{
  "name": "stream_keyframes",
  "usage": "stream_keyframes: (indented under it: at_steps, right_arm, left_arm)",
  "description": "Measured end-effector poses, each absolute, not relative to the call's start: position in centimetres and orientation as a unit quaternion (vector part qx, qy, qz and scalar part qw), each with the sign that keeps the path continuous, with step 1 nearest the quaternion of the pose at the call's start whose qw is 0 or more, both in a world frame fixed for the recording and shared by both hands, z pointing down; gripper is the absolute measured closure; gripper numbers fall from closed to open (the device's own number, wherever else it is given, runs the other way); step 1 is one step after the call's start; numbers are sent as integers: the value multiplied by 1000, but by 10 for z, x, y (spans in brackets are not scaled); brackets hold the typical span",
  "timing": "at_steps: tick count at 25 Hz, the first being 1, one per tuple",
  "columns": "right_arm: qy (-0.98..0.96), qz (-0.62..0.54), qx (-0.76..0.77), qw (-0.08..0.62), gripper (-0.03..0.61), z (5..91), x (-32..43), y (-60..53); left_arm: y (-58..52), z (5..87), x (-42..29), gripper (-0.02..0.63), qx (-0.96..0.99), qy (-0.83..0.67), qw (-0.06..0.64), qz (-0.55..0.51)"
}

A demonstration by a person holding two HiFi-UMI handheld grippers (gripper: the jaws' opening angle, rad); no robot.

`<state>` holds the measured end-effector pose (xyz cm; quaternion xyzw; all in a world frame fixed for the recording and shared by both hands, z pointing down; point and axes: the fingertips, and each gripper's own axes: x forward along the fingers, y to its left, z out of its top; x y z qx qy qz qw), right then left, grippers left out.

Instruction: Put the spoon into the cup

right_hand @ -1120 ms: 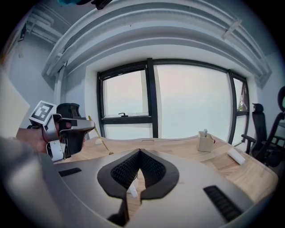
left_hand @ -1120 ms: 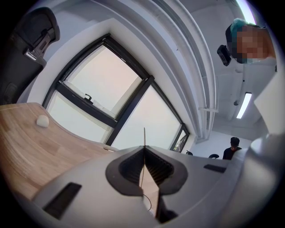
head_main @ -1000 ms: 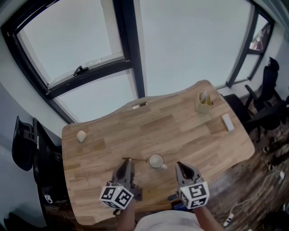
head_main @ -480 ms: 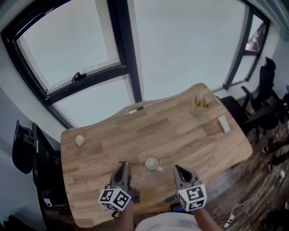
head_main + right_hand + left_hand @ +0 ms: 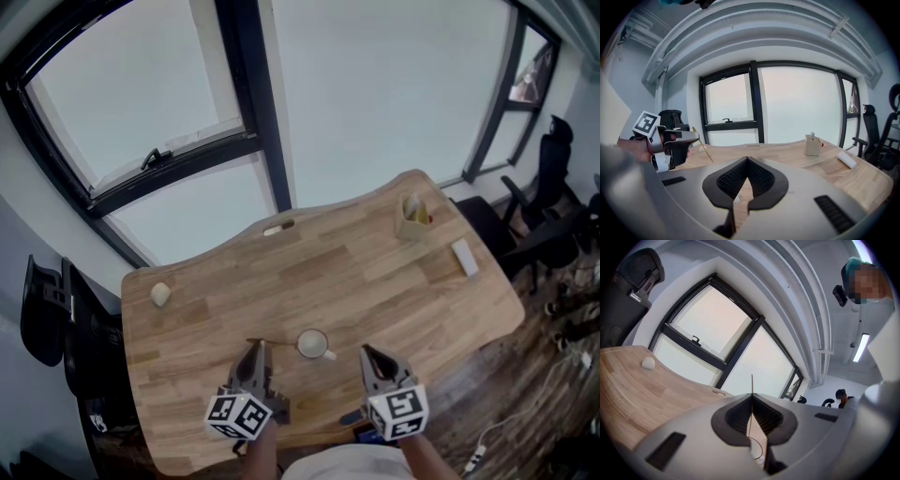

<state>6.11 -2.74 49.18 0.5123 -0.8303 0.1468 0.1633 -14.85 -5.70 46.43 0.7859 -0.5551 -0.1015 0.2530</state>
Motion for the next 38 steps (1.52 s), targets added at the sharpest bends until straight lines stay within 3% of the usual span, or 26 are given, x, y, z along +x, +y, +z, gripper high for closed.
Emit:
stream_keyframes:
  at_steps: [38]
  right_arm:
    - [-823,170,518,162,581,514,60,-41]
  left_arm:
    - [-70,501,-151,609,773,-556,293,-90]
